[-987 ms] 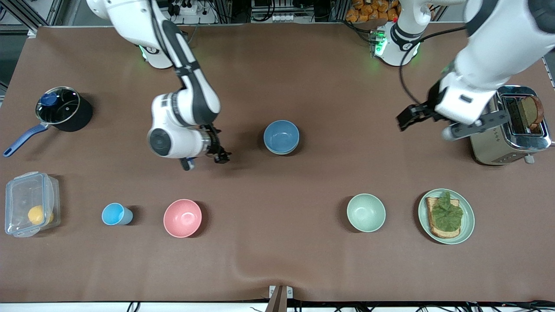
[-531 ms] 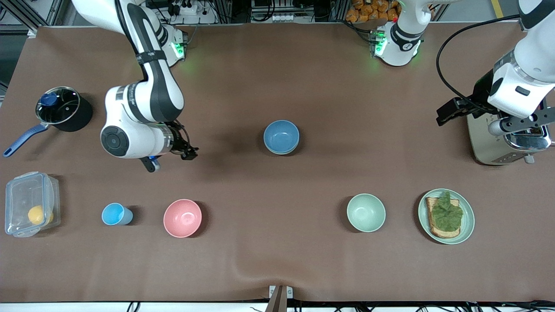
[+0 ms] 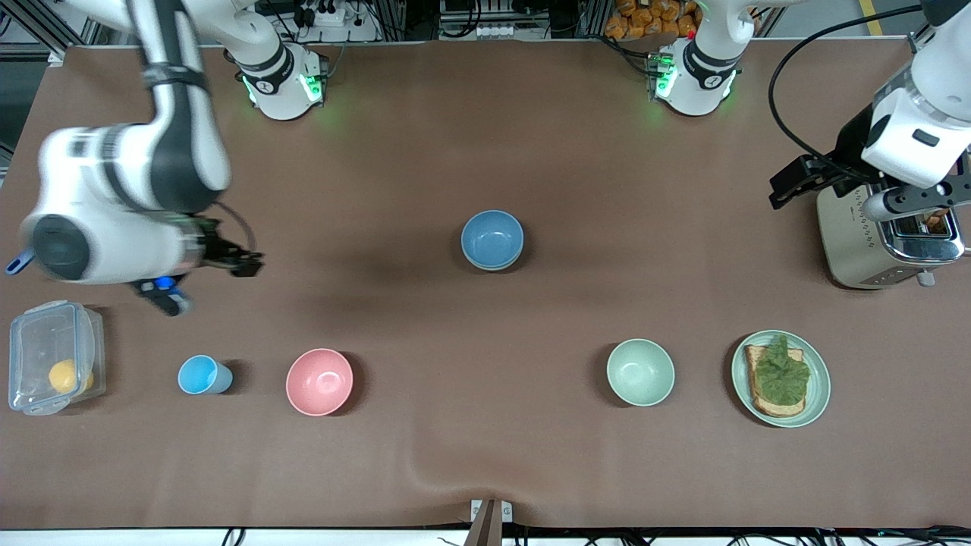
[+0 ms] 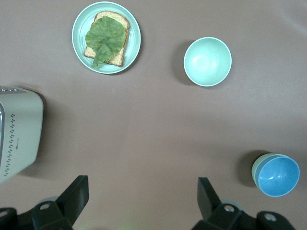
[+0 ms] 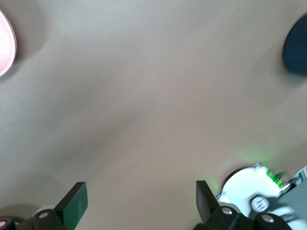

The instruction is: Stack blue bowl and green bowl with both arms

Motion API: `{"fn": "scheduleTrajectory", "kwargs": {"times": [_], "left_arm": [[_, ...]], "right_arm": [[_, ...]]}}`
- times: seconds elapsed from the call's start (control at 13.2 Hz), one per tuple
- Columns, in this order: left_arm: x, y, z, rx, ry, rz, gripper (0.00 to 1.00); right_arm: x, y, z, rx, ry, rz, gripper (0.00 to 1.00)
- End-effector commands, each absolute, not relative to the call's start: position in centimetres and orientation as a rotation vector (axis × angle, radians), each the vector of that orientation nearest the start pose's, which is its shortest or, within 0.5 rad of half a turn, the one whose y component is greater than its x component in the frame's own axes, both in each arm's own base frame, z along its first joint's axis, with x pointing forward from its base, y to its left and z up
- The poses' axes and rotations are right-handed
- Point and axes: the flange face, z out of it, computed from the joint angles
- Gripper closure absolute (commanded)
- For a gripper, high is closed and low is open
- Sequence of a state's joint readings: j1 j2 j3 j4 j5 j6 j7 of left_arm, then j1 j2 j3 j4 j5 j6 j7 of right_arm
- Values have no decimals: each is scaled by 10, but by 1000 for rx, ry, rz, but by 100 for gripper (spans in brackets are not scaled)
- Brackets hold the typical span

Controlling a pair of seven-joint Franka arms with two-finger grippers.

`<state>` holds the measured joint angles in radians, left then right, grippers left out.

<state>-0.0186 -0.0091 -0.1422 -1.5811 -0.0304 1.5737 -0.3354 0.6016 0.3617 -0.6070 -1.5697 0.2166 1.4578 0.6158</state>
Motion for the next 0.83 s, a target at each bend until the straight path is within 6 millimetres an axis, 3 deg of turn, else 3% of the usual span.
{"fn": "scheduleTrajectory", "kwargs": {"times": [0.0,0.15,0.38,0.46,0.53,0.61,0.76], "left_arm": [[528,-81,634,-3141,-210,25,0],[526,-80,631,-3137,-212,51,0],[523,-80,634,-3136,-212,48,0],[522,-80,633,-3135,-214,51,0],[522,-80,632,-3135,-214,53,0],[522,-80,633,-3135,-214,51,0],[516,-79,638,-3145,-200,39,0]], "right_arm": [[598,3,474,-3034,878,578,0],[590,-32,505,-3118,691,481,0],[581,-48,537,-3137,551,369,0],[576,-61,553,-3141,402,304,0],[572,-75,564,-3136,140,213,0],[568,-88,567,-3109,50,176,0],[566,-88,572,-3037,82,100,0]]}}
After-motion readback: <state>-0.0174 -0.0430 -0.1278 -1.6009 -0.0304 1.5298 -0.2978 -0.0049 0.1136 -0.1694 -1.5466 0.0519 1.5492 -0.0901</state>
